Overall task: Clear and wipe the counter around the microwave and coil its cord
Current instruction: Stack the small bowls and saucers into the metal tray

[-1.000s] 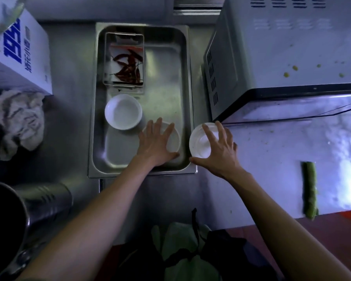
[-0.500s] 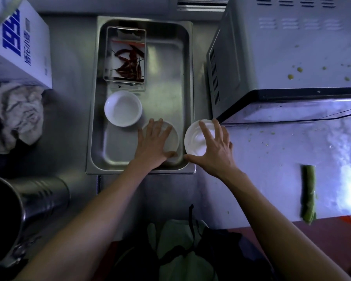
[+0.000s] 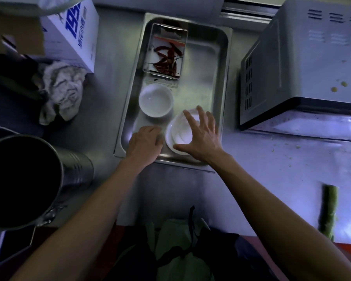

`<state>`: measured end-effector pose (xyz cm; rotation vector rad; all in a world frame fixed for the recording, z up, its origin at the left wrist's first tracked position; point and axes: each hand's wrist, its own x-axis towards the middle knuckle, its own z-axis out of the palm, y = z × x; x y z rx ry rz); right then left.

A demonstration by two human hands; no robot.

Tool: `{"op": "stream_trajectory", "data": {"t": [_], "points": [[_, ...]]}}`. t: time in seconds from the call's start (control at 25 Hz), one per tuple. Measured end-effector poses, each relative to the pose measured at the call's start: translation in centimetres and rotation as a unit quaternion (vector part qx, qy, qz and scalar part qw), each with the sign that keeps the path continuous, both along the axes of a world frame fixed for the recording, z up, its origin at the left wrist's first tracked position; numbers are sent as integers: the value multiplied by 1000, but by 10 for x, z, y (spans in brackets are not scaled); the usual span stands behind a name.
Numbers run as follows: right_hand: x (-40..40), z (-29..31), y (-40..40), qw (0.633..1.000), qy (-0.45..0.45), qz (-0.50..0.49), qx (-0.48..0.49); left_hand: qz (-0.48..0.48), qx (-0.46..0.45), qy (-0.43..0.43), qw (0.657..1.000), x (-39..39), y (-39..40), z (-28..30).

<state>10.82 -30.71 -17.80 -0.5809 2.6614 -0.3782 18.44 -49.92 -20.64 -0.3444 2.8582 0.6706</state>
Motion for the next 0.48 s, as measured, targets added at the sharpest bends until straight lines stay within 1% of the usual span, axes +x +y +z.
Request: {"op": "stream_trajectory", "data": {"t": [0.2,0.4,0.48], "points": [[3,-30,-25,997,-27,24,64,16,21,4,1000,10,-16,6],[4,-46,-35,994,-46,11,93,20,46,3,999,12,-21,7],[4,-51,-35,994,-41,7,104,15,48,1,999,12,-22,6]]}}
